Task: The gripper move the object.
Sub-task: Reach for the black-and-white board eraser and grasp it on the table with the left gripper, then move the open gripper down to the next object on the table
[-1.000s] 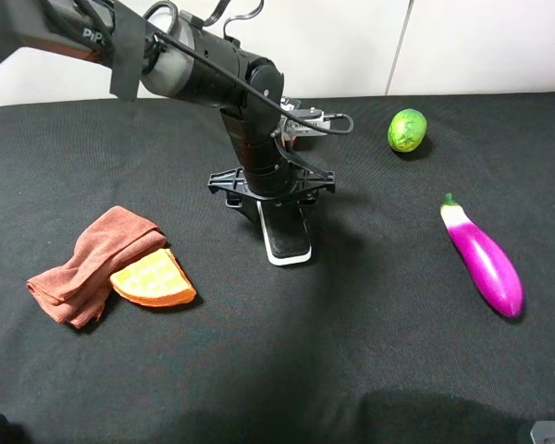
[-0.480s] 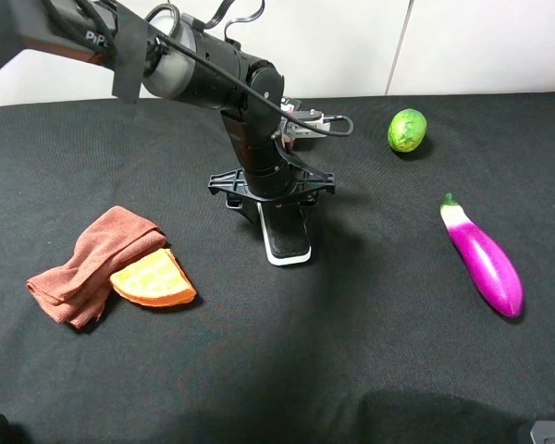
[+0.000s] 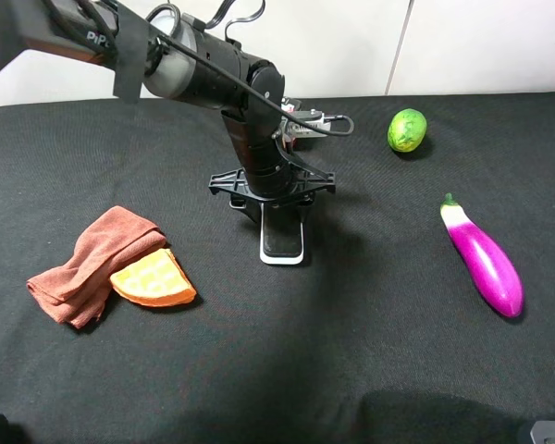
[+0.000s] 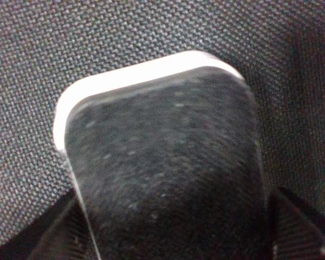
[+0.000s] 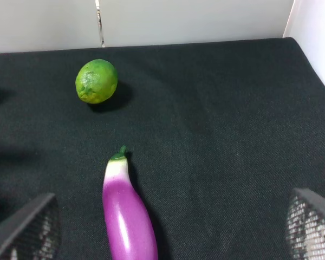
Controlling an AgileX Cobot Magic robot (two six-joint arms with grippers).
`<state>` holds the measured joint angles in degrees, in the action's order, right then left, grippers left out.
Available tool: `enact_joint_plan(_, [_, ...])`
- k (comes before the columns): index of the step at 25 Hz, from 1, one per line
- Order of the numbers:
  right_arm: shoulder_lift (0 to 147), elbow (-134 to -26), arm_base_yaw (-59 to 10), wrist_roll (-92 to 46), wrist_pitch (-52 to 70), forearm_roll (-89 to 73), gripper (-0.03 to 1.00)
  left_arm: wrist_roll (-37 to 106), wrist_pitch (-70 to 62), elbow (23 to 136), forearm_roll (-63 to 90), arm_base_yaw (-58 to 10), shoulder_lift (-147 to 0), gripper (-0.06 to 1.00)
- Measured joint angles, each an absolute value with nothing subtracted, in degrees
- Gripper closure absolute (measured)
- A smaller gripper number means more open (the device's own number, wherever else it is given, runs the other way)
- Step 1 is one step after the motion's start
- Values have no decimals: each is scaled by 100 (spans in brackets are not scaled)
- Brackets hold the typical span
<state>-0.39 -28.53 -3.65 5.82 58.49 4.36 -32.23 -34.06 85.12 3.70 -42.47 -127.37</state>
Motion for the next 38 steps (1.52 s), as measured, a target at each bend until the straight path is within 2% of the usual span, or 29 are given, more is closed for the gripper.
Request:
enact_joint_plan(10, [-39,-2853,-365,582,5849,436,34,-3223,-3433,8539,370,-4247,-12737,26])
enact_joint_plan(26, [-39,-2853,-365,582,5849,436,34,-3038,-4009,9325,358,-4247,-12768,28])
enact_joint_plan(38, [-39,-2853,-365,582,5849,436,34,-2941,-4072,9351,353,-4247,-12768,28])
